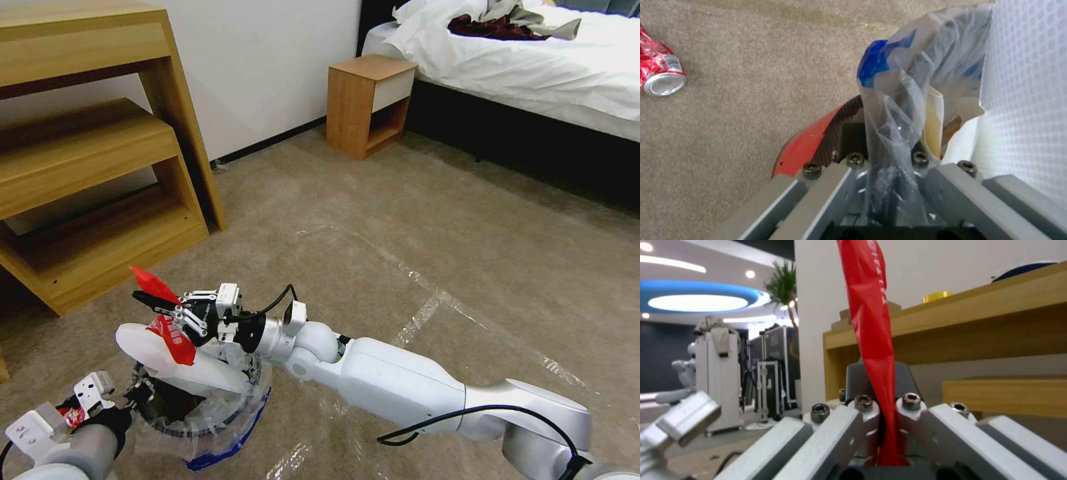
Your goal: Pick up the trash bin and place the garbage on the floor into it.
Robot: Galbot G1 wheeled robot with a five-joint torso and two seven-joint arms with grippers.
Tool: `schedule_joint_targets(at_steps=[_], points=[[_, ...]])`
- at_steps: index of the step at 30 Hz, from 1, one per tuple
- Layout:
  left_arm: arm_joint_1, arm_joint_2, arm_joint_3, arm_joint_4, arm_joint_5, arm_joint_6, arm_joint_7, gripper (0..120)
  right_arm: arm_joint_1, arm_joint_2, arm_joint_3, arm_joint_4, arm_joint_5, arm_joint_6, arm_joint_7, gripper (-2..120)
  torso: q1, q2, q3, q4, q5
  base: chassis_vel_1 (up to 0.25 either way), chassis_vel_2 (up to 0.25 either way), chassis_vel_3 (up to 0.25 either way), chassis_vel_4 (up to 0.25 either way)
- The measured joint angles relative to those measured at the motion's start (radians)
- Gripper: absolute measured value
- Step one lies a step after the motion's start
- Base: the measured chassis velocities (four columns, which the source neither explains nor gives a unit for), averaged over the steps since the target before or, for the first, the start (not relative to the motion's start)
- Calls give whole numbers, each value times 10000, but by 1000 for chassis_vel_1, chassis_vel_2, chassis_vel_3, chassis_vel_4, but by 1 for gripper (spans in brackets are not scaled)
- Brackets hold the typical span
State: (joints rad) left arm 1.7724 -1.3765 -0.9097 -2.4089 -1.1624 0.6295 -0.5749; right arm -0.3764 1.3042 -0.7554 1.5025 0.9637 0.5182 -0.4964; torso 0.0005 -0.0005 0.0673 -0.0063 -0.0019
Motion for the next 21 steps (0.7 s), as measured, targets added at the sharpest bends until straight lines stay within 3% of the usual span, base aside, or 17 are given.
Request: schedule_joint_targets(at_steps=[9,21], points=[[70,-85,91,-72,81,-6,20,0,191,-337,91,-399,-302,220,-327,0,0,0,0,0,0,0,0,0,0],[166,-202,191,-243,254,-7,113,0,-256,-159,58,-1181,-1055,581,-377,0,0,0,0,0,1,0,0,0,0]])
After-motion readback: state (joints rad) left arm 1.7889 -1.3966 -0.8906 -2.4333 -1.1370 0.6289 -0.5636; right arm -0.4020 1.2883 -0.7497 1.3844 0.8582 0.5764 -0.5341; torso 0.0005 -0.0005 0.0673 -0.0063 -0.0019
